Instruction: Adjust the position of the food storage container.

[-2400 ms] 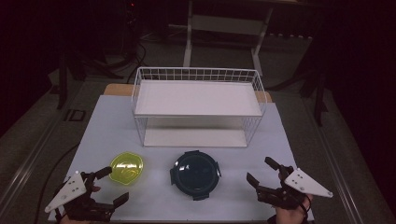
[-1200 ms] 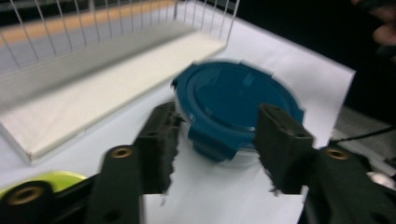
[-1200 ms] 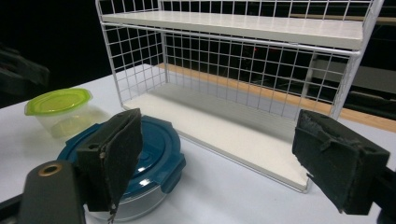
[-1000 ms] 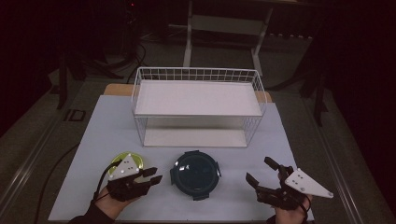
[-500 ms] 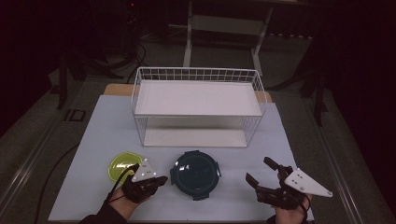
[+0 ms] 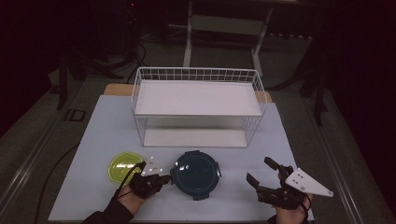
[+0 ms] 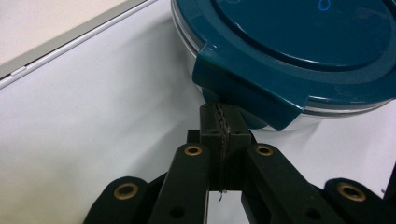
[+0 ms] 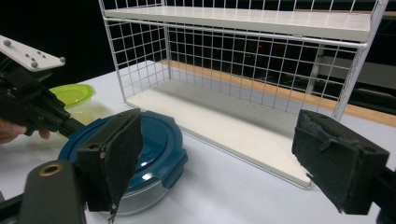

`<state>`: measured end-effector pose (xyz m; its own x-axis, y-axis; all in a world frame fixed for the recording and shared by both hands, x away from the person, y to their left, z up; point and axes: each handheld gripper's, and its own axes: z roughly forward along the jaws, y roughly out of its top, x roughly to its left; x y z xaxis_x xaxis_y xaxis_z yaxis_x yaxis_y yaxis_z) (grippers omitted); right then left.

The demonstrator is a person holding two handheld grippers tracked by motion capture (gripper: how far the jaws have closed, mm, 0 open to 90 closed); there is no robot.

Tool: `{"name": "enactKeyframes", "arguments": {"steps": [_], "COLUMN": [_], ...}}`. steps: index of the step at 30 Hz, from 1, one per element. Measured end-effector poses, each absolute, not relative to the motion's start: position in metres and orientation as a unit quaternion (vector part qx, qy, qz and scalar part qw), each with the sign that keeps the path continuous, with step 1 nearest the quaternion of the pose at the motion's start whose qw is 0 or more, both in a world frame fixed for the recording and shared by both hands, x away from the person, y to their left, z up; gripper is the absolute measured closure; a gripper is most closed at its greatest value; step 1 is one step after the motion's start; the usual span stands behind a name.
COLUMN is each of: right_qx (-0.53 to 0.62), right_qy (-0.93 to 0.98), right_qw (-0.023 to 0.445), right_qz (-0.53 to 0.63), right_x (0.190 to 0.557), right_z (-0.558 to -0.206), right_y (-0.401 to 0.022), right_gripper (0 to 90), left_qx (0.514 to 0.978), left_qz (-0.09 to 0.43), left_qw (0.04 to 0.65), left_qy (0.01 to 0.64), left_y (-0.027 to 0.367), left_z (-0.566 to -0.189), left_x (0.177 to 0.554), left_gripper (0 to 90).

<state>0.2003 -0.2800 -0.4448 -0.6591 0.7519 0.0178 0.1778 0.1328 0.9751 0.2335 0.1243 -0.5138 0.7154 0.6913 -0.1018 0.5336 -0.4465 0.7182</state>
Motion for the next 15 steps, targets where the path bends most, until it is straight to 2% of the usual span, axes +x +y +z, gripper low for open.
{"name": "enactKeyframes", "arguments": {"steps": [15], "right_qx": [0.325], "right_qy": [0.712], "right_qw": [0.249], "right_qz": [0.571], "right_x": [0.2], "right_z": [-0.445], "right_y": [-0.279], "right_gripper": [16.1], "left_qx": [0.85], "left_qz": [0.095], "left_qw": [0.38], "left_qy": [0.352], "left_y": [0.108], "left_z": [-0.513], "left_x": [0.241], "left_gripper": [89.0]}}
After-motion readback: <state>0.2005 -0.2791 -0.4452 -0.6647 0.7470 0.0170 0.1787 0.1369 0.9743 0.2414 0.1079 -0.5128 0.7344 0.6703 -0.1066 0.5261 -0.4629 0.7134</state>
